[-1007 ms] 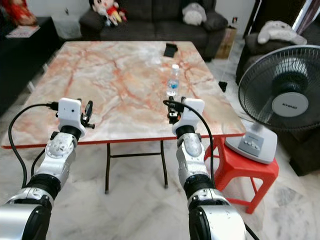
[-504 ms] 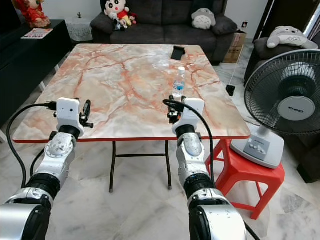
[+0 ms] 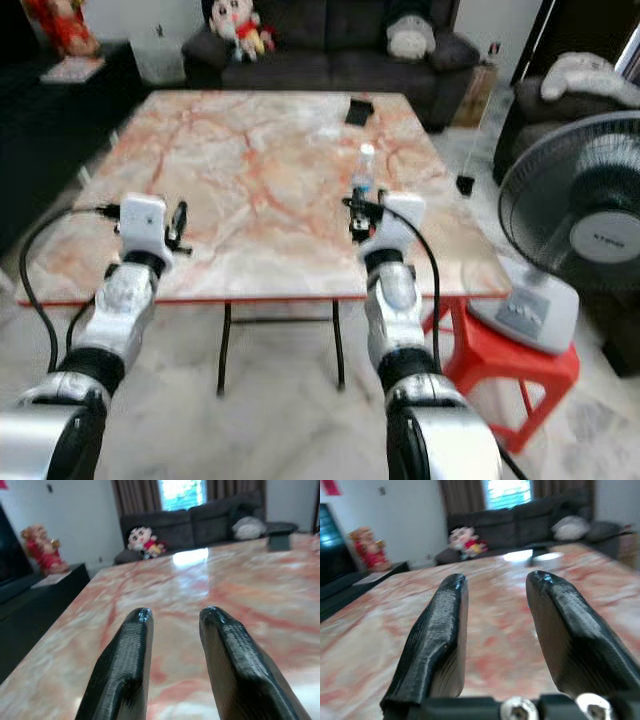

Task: Picking trash to rubbish bin

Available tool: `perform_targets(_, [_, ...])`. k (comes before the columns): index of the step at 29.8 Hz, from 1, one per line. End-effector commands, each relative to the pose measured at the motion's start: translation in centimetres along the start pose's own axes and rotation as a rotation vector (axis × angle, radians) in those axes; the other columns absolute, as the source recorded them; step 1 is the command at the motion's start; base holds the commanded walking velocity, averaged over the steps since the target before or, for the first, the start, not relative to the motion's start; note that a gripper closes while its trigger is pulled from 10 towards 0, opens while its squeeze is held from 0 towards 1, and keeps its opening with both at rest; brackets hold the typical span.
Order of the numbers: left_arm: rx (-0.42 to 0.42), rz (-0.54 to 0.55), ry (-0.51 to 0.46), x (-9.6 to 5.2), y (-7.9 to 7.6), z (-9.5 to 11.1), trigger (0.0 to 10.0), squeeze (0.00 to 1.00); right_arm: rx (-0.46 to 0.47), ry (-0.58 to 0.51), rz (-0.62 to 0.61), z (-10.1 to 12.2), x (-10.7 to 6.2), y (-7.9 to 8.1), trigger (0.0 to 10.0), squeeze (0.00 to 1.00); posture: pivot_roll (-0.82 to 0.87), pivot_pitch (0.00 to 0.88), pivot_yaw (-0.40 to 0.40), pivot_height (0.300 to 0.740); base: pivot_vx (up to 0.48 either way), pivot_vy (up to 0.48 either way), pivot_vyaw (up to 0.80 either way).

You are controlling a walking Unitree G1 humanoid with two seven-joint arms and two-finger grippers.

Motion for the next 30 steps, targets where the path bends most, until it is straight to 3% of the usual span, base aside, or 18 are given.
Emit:
perform_targets(1, [-0.004, 0.002, -0.025, 0.37, -0.16, 0.75, 10.0, 0.00, -0.027, -0.020, 0.005, 0.61, 0.14, -0.33, 10.0, 0.00, 0.07, 0.000, -0.041, 0.740, 0.307, 0.000, 0.00])
perform_targets(14, [-0.002, 0.001, -0.028, 0.38, -0.19, 0.82, 10.0, 0.00, -0.009, -0.022, -0.003, 0.66, 0.14, -0.51, 10.0, 0.00, 0.07, 0.000, -0.039, 0.740, 0.306, 0.000, 0.00])
perform_targets(19, [-0.002, 0.003, -0.030, 0.38, -0.21, 0.86, 10.0, 0.00, -0.072, -0.027, 0.006, 0.69, 0.04, -0.46, 10.0, 0.00, 0.07, 0.000, -0.038, 0.740, 0.307, 0.000, 0.00])
perform_targets(21, [-0.001, 0.004, -0.029, 0.37, -0.21, 0.84, 10.0, 0.00, -0.107, -0.037, 0.004, 0.80, 0.01, -0.51, 10.0, 0.00, 0.07, 0.000, -0.038, 0.740, 0.306, 0.000, 0.80])
perform_targets(24, [0.000, 0.006, -0.029, 0.36, -0.14, 0.83, 10.0, 0.00, -0.062, -0.037, 0.006, 0.79, 0.00, -0.48, 10.0, 0.00, 0.07, 0.000, -0.038, 0.740, 0.304, 0.000, 0.76])
perform_targets(30, [0.001, 0.011, -0.030, 0.36, 0.01, 0.84, 10.0, 0.00, -0.079, -0.037, 0.008, 0.88, 0.06, -0.46, 10.0, 0.00, 0.07, 0.000, -0.038, 0.740, 0.304, 0.000, 0.00])
Point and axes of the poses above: a point about 5 cm out from each wrist's last joint towards the gripper, its own x axis pointing out of the wrist towards the gripper, its own z axis along the axis of the wrist's last joint, y = z × x, the point moved 1 cm from there along x, pointing out of the wrist towards the gripper, and after that the axes turned 8 degrees about x, right-handed, at the moved point
